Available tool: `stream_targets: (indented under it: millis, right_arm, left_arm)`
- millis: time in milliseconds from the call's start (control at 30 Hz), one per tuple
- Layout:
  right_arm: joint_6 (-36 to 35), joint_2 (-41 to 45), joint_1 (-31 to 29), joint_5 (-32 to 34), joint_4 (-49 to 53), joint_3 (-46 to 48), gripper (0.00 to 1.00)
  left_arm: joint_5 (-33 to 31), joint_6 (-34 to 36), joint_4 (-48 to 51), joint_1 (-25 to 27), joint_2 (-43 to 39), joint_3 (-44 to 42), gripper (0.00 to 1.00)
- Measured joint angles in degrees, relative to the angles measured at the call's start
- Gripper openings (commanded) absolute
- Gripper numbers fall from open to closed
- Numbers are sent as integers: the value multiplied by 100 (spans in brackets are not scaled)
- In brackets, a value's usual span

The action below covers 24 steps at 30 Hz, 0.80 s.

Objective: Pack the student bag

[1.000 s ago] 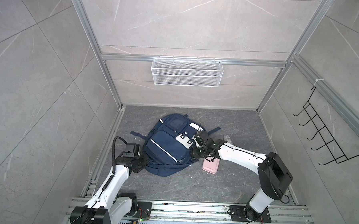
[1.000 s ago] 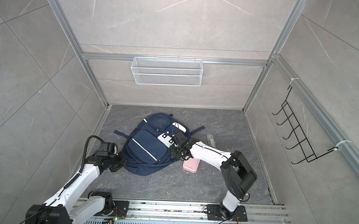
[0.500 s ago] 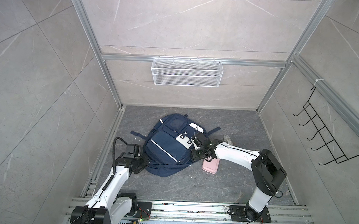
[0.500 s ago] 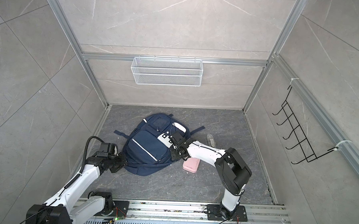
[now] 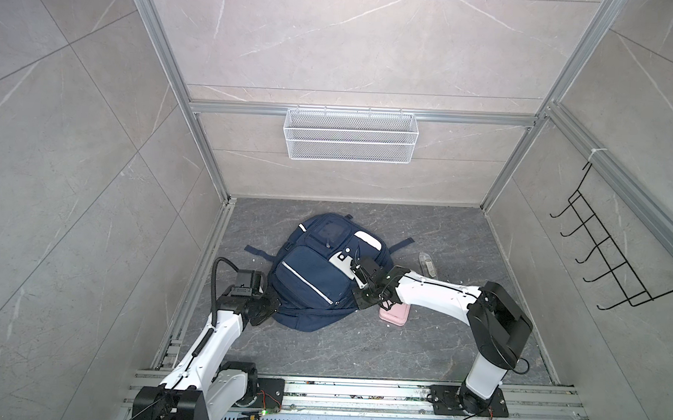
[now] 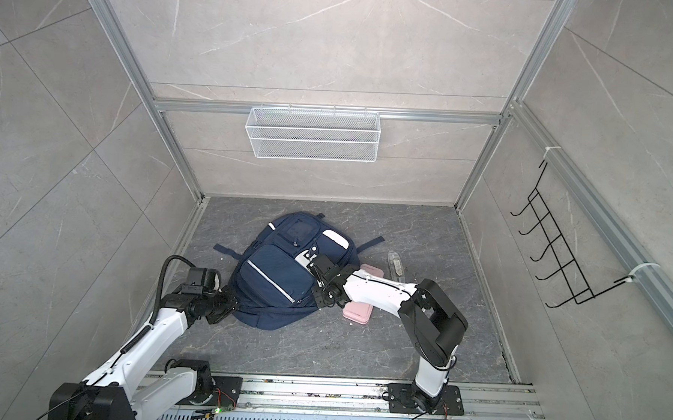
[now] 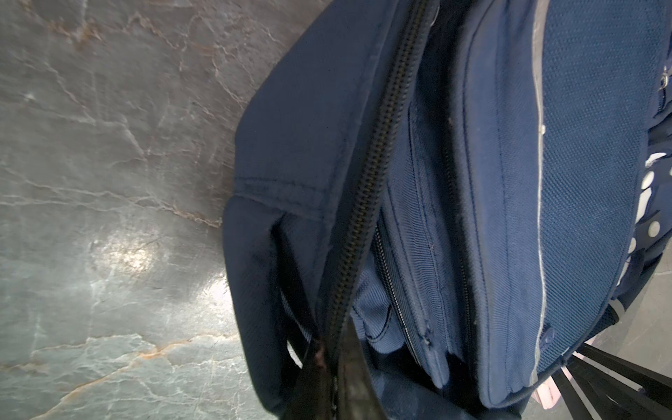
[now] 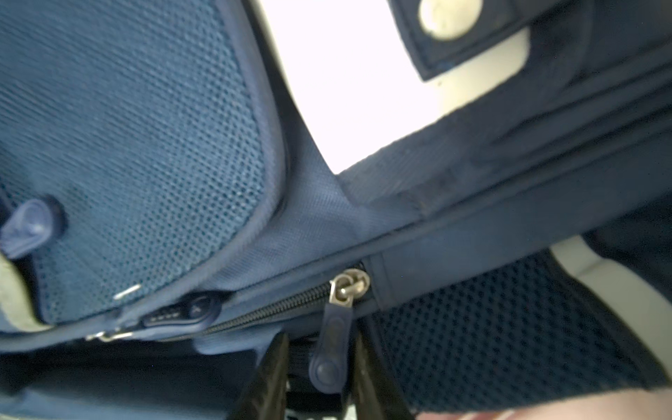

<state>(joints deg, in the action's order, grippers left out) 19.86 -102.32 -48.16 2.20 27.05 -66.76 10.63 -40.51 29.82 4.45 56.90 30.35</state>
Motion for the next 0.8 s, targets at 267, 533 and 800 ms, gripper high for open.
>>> stream_targets:
  millis: [267,533,800]
  right_arm:
    - [2,-76,-39,345,208,-234,28]
    - [0,-361,-356,896,562,-643,30]
    - [2,-568,-546,1377,826,-826,31]
  left_arm:
    - [0,0,-9,0,9,0,0]
    - [2,-2,-9,0,9,0,0]
    - [2,-2,-9,0,2,0,0]
